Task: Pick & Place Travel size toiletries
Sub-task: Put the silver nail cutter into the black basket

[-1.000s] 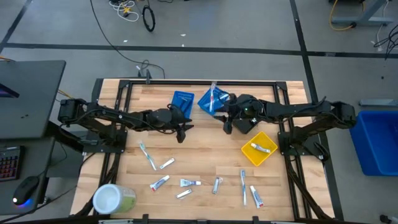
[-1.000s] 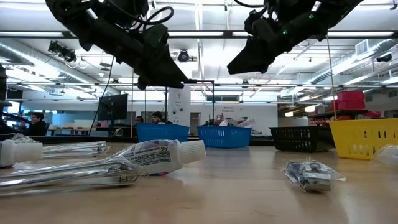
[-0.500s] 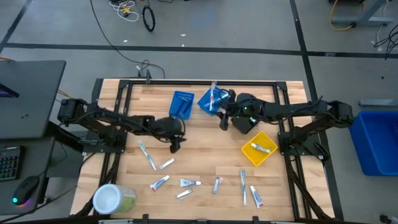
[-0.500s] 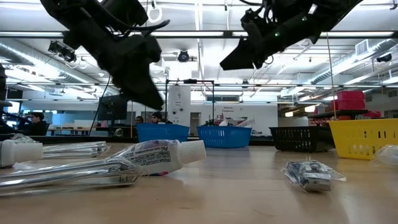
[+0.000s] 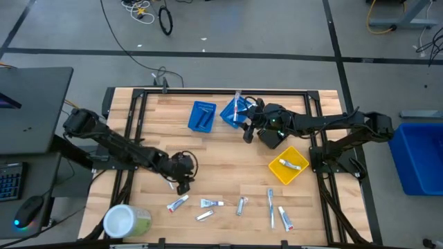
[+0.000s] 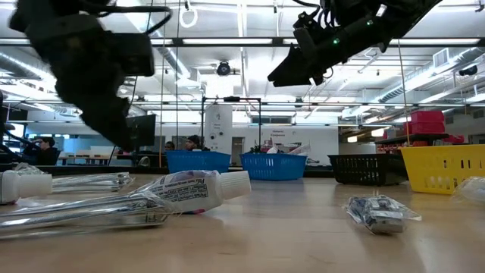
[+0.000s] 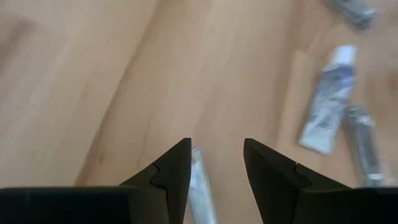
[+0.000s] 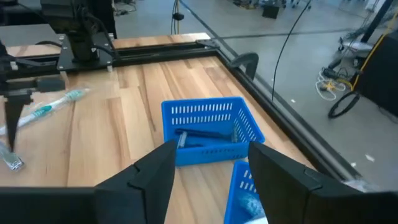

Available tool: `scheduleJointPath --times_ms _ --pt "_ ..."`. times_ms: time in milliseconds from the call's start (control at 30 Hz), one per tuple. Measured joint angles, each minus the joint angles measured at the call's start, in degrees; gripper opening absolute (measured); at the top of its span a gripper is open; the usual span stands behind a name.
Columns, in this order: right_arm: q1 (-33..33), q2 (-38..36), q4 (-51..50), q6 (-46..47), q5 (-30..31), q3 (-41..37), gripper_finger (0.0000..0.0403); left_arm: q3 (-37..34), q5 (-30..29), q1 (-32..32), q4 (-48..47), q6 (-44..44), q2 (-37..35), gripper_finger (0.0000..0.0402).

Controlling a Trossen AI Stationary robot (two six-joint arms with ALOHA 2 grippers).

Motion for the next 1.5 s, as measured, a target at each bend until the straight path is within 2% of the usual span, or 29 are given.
scheduleJointPath --times_ms 133,367,600,833,1067,1200,1333,1500 --pt "0.5 0.0 -1.6 1.6 0.0 0.0 0.0207 -1.8 -4.3 -3.3 -0.3 -4.2 0.0 0.0155" --pt "2.2 0.0 -6.0 1.6 0.0 0.0 0.0192 -4.4 -4.5 -6.9 -0.4 -7.5 0.0 0.0155" --pt "2.6 0.0 -4.7 1.5 0.0 0.0 0.019 -7.2 -5.7 -10.5 0.0 -11.2 0.0 0.0155" --pt "2.6 0.0 -4.5 1.5 0.0 0.0 0.0202 -7.3 -7.5 -11.3 0.3 -10.2 0.3 0.0145" --pt "2.6 0.0 -4.5 1.5 0.0 0.0 0.0206 -7.1 -8.4 -11.4 7.2 -5.3 6.9 0.0129" --pt "2.6 0.0 -4.5 1.5 0.0 0.0 0.0198 -7.0 -10.1 -11.5 6.9 -5.5 8.3 0.0126" --pt "2.6 0.0 -4.4 1.5 0.0 0.0 0.019 -7.1 -10.2 -11.4 7.1 -4.3 8.4 0.01" --pt "2.6 0.0 -2.0 -1.7 0.4 0.0 0.0186 -7.0 -11.8 -11.5 7.2 -4.5 8.6 0.0044"
